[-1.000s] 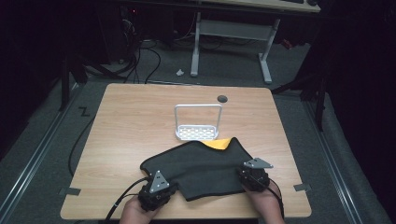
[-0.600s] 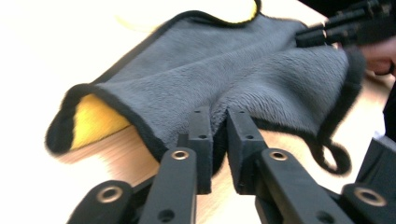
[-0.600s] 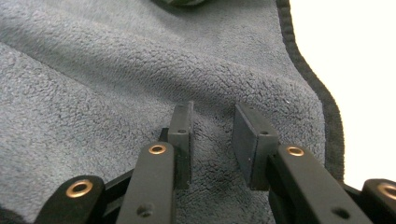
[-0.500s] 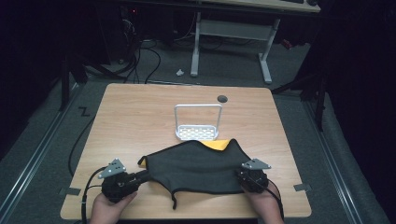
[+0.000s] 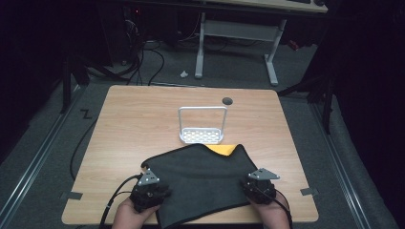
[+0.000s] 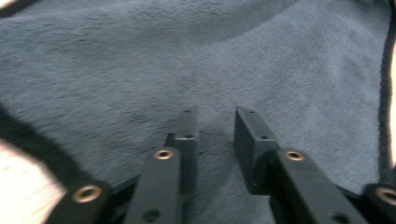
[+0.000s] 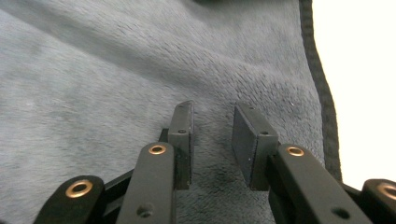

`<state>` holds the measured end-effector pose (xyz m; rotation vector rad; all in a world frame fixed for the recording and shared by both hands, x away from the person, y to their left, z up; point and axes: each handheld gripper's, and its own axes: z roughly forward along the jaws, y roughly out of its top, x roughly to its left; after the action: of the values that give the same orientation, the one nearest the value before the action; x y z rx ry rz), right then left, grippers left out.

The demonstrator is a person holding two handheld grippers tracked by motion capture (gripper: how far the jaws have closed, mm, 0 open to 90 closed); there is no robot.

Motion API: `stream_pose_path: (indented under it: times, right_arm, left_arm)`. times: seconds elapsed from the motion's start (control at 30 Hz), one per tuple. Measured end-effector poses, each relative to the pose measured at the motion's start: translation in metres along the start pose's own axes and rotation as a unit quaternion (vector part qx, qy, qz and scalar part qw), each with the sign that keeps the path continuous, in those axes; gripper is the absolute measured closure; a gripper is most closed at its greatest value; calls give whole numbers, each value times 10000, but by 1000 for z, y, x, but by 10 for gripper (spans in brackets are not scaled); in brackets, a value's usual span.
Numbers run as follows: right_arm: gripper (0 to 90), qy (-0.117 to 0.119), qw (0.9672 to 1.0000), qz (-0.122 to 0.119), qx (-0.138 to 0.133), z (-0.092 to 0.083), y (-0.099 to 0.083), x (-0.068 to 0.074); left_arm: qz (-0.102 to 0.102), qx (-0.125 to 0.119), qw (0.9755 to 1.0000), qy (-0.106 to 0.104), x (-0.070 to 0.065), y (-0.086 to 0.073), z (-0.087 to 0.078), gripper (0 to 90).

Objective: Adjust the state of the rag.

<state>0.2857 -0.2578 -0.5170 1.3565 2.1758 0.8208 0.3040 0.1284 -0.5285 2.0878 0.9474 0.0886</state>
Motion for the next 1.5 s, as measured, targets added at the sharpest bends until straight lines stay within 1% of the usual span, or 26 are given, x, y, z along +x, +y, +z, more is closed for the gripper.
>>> stream_pose_path:
  times: [0.1, 0.17, 0.2, 0.27, 0.33, 0.37, 0.43, 0.47, 0.5, 0.53, 0.63, 0.73, 0.8, 0.87, 0.93, 0.97, 1.03, 1.07, 1.1, 1.13, 1.2, 1.27, 1.3, 1.37, 1.43, 1.5]
  right_arm:
    - [713, -47, 9996, -34, -294, -5, 8, 1]
    - [731, -105, 9992, -83, -389, -3, 15, 1]
    - [742, -129, 9991, -132, -392, 1, 19, 0]
    - [767, -85, 9992, -136, -353, 12, 29, -2]
    - [792, -76, 9995, -177, -234, 25, 37, -3]
    - [801, -124, 9996, -189, -164, 30, 40, -2]
    - [813, -138, 9996, -229, 23, 40, 40, -2]
    - [821, -133, 9995, -266, 72, 42, 38, 0]
    - [821, -116, 9995, -291, 42, 41, 37, 0]
    - [822, -102, 9995, -295, 74, 38, 35, 1]
    - [826, 41, 9996, -260, 38, 27, 23, 7]
    - [826, 127, 9994, -282, 122, 11, 9, 14]
    - [828, 117, 9992, -357, 167, 3, 4, 20]
    - [843, 137, 9991, -388, 63, 0, 7, 24]
    - [882, 208, 9989, -421, -20, 3, 13, 29]
    - [900, 255, 9986, -462, -23, 7, 16, 31]
    - [900, 352, 9981, -512, 50, 17, 25, 37]
    - [900, 297, 9976, -621, 120, 24, 30, 39]
    - [900, 254, 9976, -622, 169, 31, 35, 39]
    - [900, 236, 9978, -598, 172, 38, 41, 37]
    - [900, -12, 9988, -482, 74, 49, 53, 29]
    - [900, -281, 9992, -267, -39, 56, 64, 15]
    - [900, -326, 9994, -81, -117, 59, 69, 6]
    - [898, -468, 9988, 92, -140, 61, 75, -8]
    - [890, -498, 9986, 131, -84, 59, 76, -15]
    - [872, -415, 9990, 128, -52, 53, 70, -14]
  left_arm:
    - [-280, -59, 9993, 245, 16, -4, -11, 748]
    - [-449, -101, 9983, 354, 26, -9, -19, 757]
    - [-464, -116, 9978, 459, 30, -11, -23, 761]
    - [-526, -161, 9962, 671, 38, -16, -31, 768]
    - [-693, -178, 9938, 852, 44, -19, -38, 769]
    - [-768, -189, 9934, 837, 46, -20, -41, 764]
    - [-748, -199, 9938, 794, 45, -20, -43, 748]
    - [-743, -240, 9944, 710, 43, -19, -42, 742]
    - [-718, -294, 9950, 631, 40, -17, -41, 732]
    - [-659, -311, 9957, 579, 37, -15, -38, 719]
    - [-426, -174, 9976, 514, 31, -9, -25, 673]
    - [-446, -193, 9979, 438, 32, -5, -18, 640]
    - [-428, -167, 9981, 406, 35, -4, -18, 629]
    - [-486, -165, 9983, 268, 39, -4, -19, 631]
    - [-513, -154, 9983, 222, 42, -6, -22, 639]
    - [-535, -148, 9982, 210, 43, -7, -23, 641]
    - [-558, -146, 9982, 181, 45, -9, -25, 641]
    - [-580, -155, 9981, 165, 45, -9, -26, 640]
    - [-591, -157, 9980, 158, 45, -10, -26, 641]
    - [-581, -148, 9981, 151, 45, -10, -26, 640]
    - [-579, -145, 9981, 142, 46, -10, -27, 640]
    - [-570, -145, 9982, 128, 46, -11, -28, 639]
    - [-561, -142, 9982, 121, 46, -11, -28, 638]
    - [-578, -127, 9982, 88, 46, -10, -28, 628]
    - [-609, -219, 9979, 10, 47, -10, -28, 609]
    - [-559, -337, 9978, 59, 47, -8, -28, 591]
